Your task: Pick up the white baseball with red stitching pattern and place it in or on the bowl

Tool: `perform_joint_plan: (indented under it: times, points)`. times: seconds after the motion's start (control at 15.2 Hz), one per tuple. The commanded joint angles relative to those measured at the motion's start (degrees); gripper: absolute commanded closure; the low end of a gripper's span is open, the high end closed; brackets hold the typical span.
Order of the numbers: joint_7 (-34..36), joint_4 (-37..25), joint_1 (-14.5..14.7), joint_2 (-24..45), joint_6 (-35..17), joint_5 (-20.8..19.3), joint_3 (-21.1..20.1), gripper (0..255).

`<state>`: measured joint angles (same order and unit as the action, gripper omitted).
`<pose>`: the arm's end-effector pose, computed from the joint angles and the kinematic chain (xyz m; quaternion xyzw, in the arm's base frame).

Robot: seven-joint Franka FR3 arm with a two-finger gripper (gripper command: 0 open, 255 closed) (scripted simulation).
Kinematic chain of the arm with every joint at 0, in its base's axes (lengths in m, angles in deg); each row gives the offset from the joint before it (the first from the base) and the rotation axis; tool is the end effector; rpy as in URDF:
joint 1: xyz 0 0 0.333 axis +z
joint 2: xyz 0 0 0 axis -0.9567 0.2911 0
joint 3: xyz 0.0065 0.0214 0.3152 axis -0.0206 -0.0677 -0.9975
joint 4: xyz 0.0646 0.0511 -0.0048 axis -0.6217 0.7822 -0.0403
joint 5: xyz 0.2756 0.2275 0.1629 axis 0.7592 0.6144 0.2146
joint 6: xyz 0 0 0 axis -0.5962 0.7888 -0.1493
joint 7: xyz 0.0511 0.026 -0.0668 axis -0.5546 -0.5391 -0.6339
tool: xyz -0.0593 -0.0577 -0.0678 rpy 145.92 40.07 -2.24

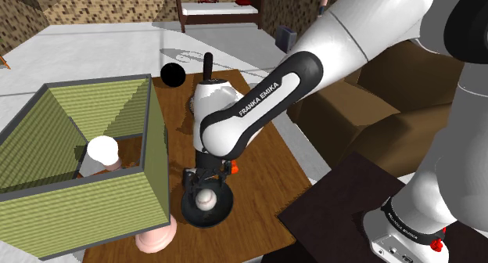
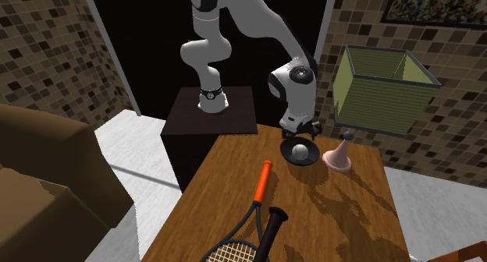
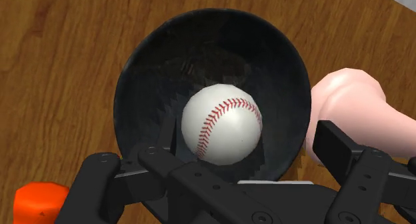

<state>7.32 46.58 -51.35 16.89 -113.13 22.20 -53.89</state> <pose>0.4392 0.3783 0.2504 -0.9891 0.0204 0.0899 0.1146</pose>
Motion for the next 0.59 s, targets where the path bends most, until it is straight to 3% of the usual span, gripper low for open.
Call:
perform_joint_plan:
  times: [0.0, 0.53]
  points:
    - [-0.28, -0.25, -0.93, -2.85, 3.24, 0.33, -0.03, 0]
    - [-0.36, -0.48, -1.24, -3.92, 4.59, 0.45, 0.02, 0]
